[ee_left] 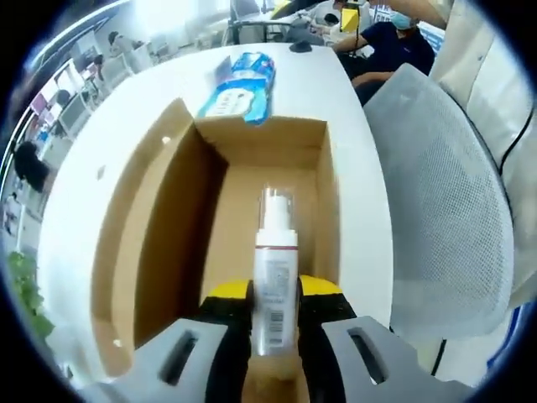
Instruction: Operate the shoe box by opening the lid, removing the specified soft item, and placing it in the target area until the item is outside and the box remains undamaged.
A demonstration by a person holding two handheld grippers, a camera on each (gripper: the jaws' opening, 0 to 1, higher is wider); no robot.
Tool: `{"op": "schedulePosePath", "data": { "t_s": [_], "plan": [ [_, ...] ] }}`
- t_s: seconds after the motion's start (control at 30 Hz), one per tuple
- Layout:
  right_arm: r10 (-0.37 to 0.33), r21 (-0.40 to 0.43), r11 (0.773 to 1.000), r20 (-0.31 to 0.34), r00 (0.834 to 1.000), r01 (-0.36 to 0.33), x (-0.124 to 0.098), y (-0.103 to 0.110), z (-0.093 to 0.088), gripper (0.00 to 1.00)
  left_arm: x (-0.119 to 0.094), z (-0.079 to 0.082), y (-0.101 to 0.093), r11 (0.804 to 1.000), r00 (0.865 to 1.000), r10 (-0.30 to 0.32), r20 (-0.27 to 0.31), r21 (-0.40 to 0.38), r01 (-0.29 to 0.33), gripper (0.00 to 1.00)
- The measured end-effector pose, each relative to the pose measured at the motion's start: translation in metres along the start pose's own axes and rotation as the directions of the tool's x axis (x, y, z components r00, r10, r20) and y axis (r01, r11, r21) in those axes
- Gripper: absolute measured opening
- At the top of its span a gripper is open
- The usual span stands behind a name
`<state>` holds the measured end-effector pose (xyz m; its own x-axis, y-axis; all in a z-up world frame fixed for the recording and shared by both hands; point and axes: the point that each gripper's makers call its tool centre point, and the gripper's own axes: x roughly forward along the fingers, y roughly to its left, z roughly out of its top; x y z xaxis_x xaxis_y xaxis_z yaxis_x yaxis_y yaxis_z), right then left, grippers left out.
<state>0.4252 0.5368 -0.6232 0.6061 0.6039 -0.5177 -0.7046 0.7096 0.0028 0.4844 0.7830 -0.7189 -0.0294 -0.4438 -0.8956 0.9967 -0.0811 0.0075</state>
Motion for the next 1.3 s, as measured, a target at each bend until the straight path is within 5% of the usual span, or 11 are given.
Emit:
{"op": "schedulePosePath", "data": {
  "t_s": [0.7,1.3],
  "plan": [
    [0.143,-0.083,0.987,0.038,0.989,-0.14,0.03,0.051,0.019,0.41,-0.007,0.058,-0.027,0.996,0.993,-0.03,0.117,0.084,0.02,0.17],
    [0.254,-0.155,0.956,0.024,0.967,-0.247,0.047,0.091,0.028,0.31,-0.001,0.104,-0.053,0.987,0.973,-0.092,0.213,0.149,0.061,0.17]
  ]
}}
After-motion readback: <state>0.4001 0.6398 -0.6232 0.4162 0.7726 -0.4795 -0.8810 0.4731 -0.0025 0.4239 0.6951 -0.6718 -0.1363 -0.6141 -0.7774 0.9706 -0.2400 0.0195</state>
